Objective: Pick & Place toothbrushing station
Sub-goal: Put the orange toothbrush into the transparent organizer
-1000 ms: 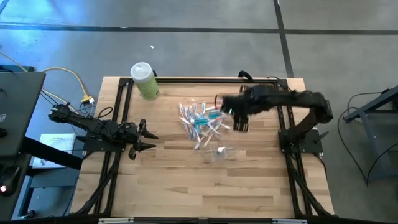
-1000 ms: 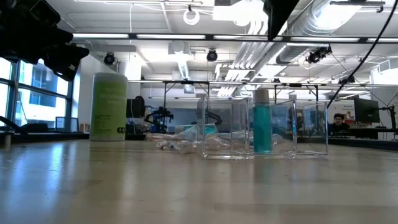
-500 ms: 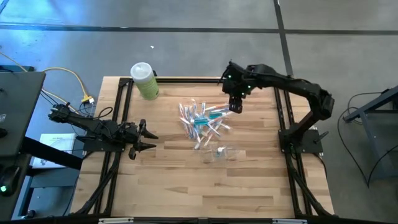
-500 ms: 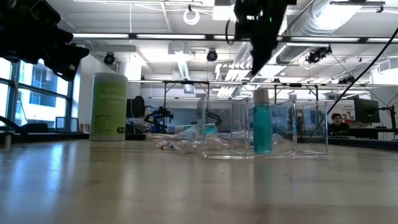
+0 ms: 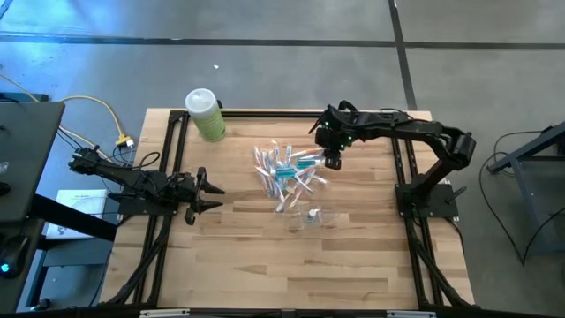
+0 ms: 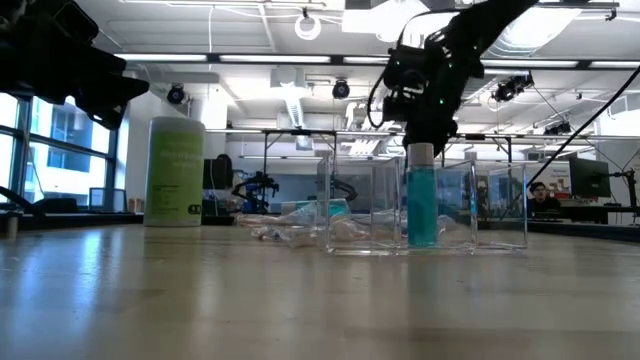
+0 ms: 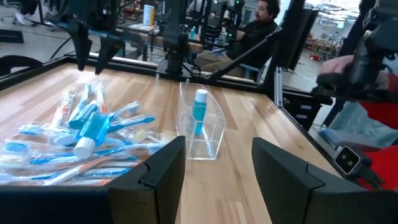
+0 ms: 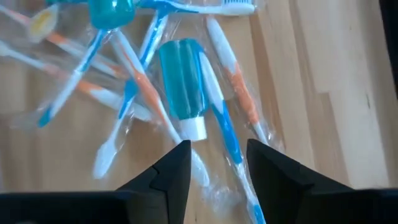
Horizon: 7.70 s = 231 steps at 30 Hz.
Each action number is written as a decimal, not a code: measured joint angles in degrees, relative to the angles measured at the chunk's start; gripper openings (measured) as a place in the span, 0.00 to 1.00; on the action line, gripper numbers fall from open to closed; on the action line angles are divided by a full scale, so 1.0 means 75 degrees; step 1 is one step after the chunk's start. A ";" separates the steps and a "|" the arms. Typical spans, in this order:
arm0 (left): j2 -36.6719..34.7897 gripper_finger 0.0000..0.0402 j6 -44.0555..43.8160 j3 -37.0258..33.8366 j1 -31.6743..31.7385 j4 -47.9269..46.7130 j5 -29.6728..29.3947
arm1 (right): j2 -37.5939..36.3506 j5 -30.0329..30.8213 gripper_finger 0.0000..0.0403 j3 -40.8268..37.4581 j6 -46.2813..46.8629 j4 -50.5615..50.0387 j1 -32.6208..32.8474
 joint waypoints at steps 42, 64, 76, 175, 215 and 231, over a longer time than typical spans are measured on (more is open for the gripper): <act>-0.0003 0.45 0.0399 0.0000 0.0000 0.0192 0.0012 | 0.1173 0.2322 0.10 -0.0277 0.0048 -0.0152 0.0858; 0.0000 0.45 0.0395 0.0000 0.0000 0.0154 0.0012 | -0.1462 0.8038 0.11 -0.0274 0.0802 -0.2539 0.5078; -0.0001 0.45 0.0385 0.0000 0.0000 0.0163 0.0012 | -0.1260 1.1052 0.11 -0.0274 -0.4374 0.0763 0.7651; 1.0934 0.38 -0.4488 0.4785 0.0560 0.8166 0.2109 | 0.0017 0.7319 0.14 0.0816 -1.0759 0.5379 0.7486; 1.0818 0.00 -0.4481 0.4785 0.0877 0.8023 0.3089 | -0.0021 1.0631 0.51 0.0810 -0.6545 0.6131 0.8393; 1.0535 0.00 -0.0257 0.4785 0.0734 0.8014 0.1536 | -0.2694 1.1551 0.50 0.0813 0.0828 0.2109 0.9761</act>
